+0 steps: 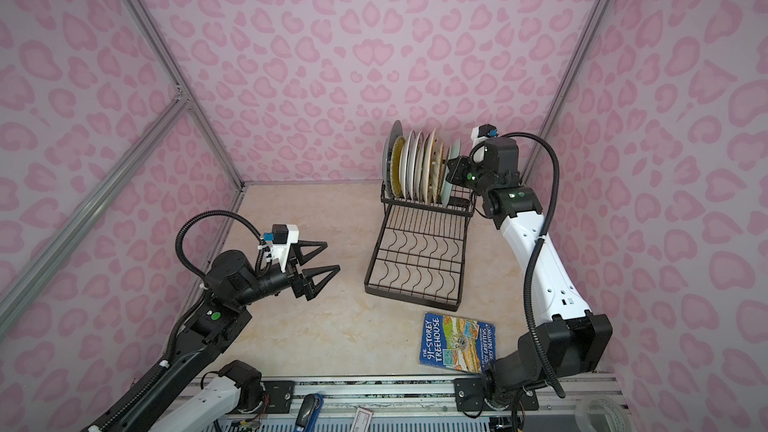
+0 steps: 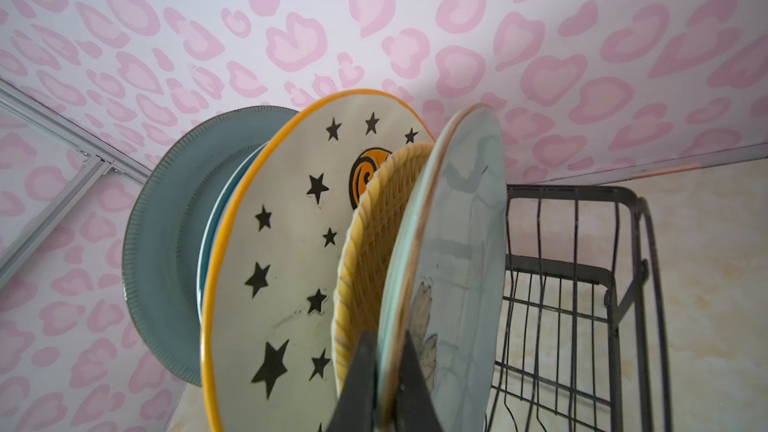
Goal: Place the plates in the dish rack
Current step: 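Lower the teal plate into the upper-tier slot beside the wicker plate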
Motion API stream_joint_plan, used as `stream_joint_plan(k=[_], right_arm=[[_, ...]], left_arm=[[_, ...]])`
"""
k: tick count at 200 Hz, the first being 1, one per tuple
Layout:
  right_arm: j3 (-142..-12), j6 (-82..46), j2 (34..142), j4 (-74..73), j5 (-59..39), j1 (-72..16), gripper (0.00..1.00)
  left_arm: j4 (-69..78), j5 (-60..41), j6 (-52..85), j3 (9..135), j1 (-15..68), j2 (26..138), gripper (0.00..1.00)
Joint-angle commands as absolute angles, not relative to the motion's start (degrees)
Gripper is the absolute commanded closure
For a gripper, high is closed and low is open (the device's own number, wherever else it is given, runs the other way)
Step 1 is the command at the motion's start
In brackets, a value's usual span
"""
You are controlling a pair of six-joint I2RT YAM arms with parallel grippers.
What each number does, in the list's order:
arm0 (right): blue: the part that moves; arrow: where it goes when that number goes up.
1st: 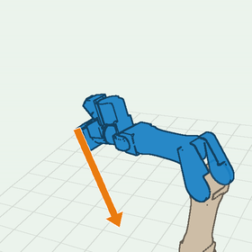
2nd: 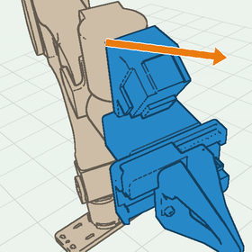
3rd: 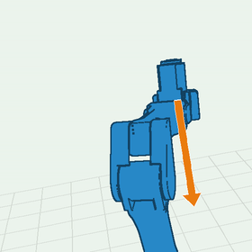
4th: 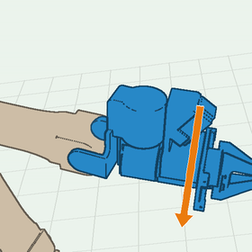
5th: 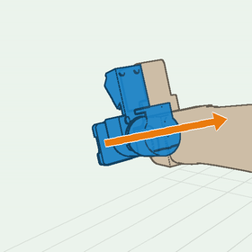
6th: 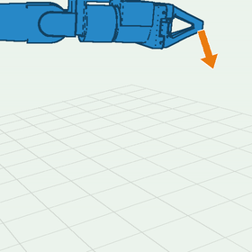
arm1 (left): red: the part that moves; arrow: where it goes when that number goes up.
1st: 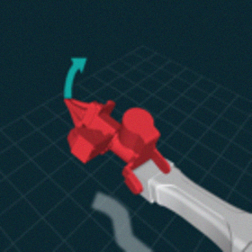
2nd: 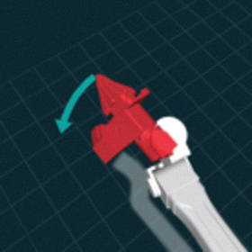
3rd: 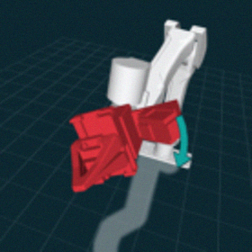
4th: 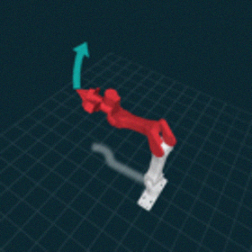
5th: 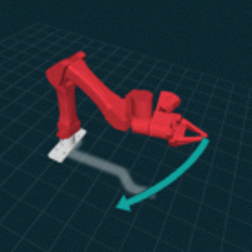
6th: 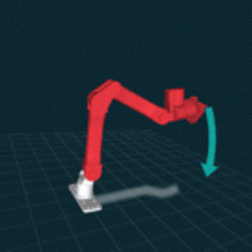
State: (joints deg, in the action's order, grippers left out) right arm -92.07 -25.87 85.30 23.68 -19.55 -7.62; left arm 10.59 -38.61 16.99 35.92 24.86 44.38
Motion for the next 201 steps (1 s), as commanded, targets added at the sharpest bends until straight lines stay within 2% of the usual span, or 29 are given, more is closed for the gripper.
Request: stream_joint_plan(k=[1,26,60,88,152,201], right_arm=[[-92.37,-24.27,85.69,19.47,-19.22,-7.69,1.00],[-92.33,-23.91,86.07,19.64,-19.40,-7.60,1.00],[-91.89,-23.63,86.07,19.59,-19.83,-7.81,0.88],[-92.24,-23.52,86.00,19.64,-19.99,-8.13,0.82],[-93.08,-23.55,85.68,19.86,-20.02,-8.88,0.80],[-93.21,-24.20,84.39,19.60,-19.43,-9.08,0.73]], left_arm=[[11.74,-39.28,17.07,36.54,24.79,44.56,0.02],[11.74,-39.20,17.14,36.64,24.83,44.56,0.03],[11.59,-39.20,16.97,36.61,24.79,44.52,0.03],[11.46,-39.11,17.03,36.66,24.79,44.56,0.03],[11.34,-38.98,16.88,36.72,24.79,44.39,0.02],[11.25,-38.51,16.88,36.82,24.77,44.34,0.03]])
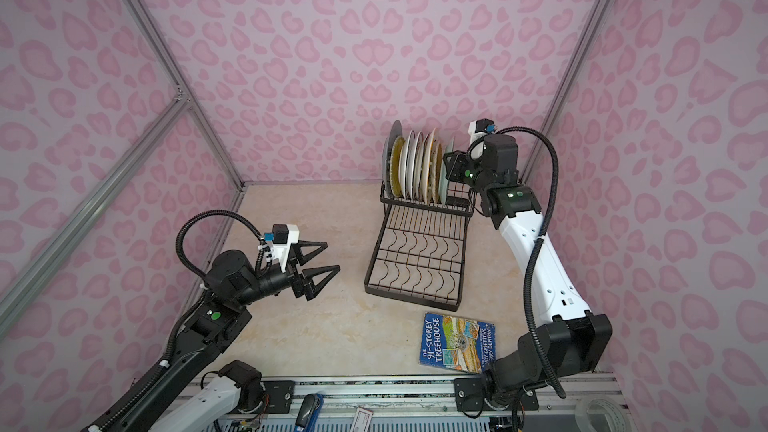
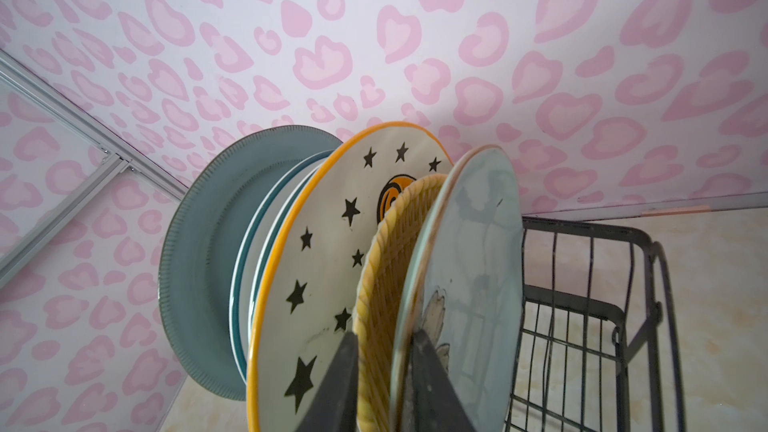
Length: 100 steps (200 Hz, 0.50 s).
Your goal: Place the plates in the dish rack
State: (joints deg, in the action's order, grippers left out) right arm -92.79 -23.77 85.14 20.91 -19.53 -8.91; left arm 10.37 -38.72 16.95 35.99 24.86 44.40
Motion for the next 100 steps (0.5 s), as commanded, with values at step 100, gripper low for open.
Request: stream_joint_plan(k=[100], right_arm=[[-85.81,-26.49,70.03,16.98,-12.31,-9.07,0.52]], left_arm=[[2.94,-31.06,18.91,40.44,24.72,45.80,0.02]])
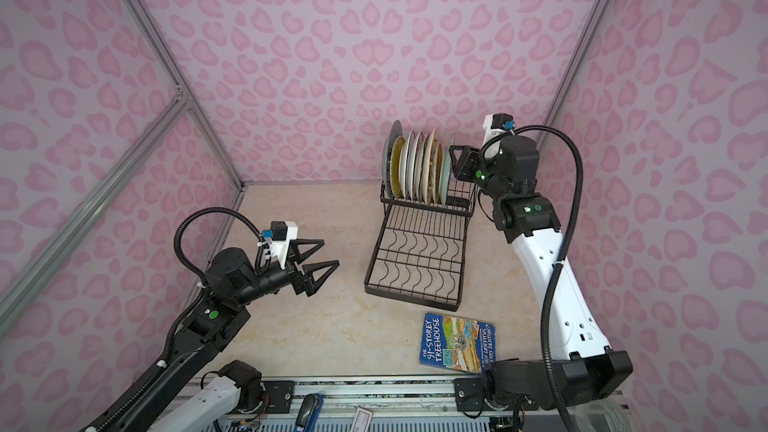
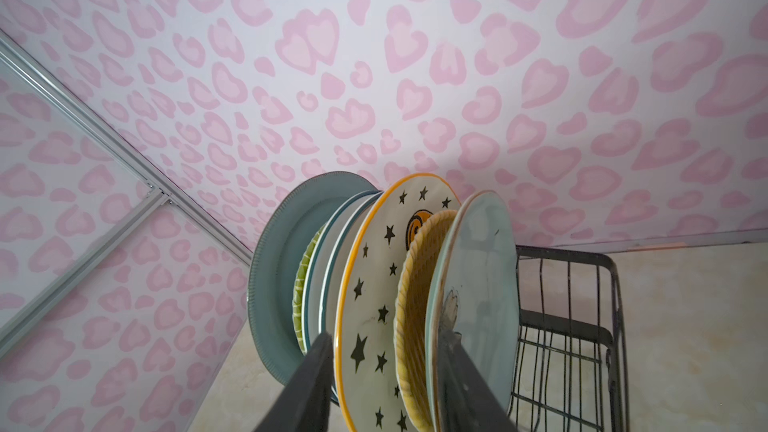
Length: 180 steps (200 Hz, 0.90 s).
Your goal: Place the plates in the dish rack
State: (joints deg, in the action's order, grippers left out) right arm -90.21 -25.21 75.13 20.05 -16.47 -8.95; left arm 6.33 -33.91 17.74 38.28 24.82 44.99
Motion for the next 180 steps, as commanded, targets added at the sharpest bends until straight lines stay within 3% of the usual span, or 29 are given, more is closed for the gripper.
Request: stream_joint_plan(k=[1,37,94,146,180], right_arm=[[-85.71,-26.61,69.56,16.88,-12.22,-9.02,0.52],[-68.85,-27.45,54.79,16.78,-6.04,-9.03,0.48],[-47.62,-28.91,37.37,18.16,-2.19,-9.06,0.27],[-31.01,-29.45,35.03,11.94,-2.13,-9.14,0.19],[-24.77,-29.43,41.08,4.74,-1.74,-9.31,0.18]], left_arm=[[2.79,-31.09,18.95,40.52,24.71,45.88,0.02],[-3.53,-30.19,20.37,44.54,24.70,49.30,0.02],[-8.24,-29.80,20.51,47.16,24.70,52.76,0.02],[-12.59,-19.65,22.79,48.80,27.94,57.79,0.00],[-10.89,-10.80,26.49,48.13,33.07,64.08,0.04]])
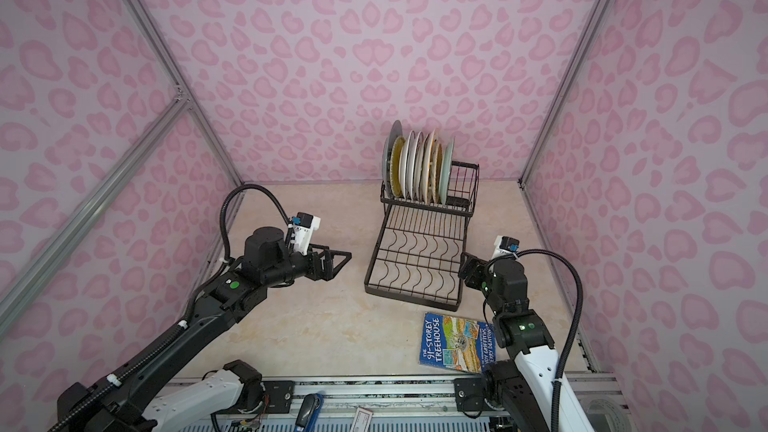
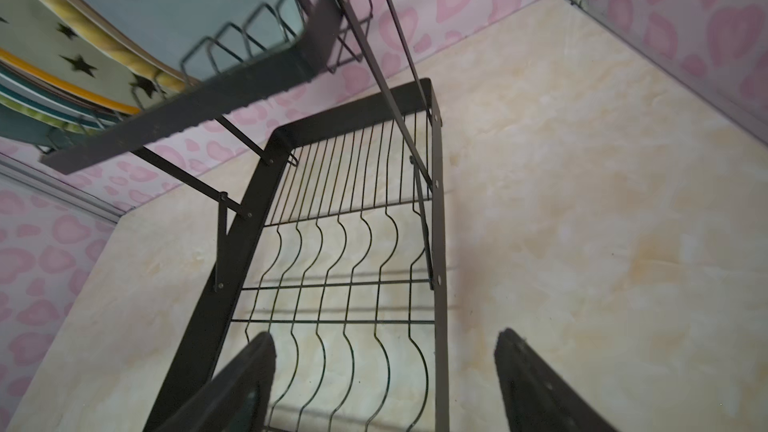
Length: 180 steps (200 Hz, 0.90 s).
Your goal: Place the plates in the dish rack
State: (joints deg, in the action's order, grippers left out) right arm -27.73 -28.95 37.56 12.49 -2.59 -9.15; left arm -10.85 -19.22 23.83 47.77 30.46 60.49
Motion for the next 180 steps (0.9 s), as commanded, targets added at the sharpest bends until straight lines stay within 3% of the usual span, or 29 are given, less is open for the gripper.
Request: stream_joint_plan(k=[1,37,78,128,180], right_arm=[[-24.64,-29.43,41.37,4.43,-1.70,-9.31,0.18],[-23.47,-28.68,51.50,-0.49,-0.23,-10.22,0.24],[-24.36,-28.96,59.26,-2.61,2.50,-10.84,0.31],[-24.42,-28.94,63.41,-5.19,2.32,-10.88,0.41],[-25.57,-28.04,66.68,-6.15,-0.34,-10.90,0.61]], left_arm=[[-10.89,-10.50,26.56,48.23,33.19,64.34,0.05],[-11.86,-1.88,28.89,53.50,37.82,75.42,0.15],[-11.58,0.99,30.98,60.29,39.32,88.19,0.32],[-13.28,8.88,32.18,67.05,42.82,98.62,0.38],[-13.82,11.63,33.35,69.87,42.98,104.86,0.54]])
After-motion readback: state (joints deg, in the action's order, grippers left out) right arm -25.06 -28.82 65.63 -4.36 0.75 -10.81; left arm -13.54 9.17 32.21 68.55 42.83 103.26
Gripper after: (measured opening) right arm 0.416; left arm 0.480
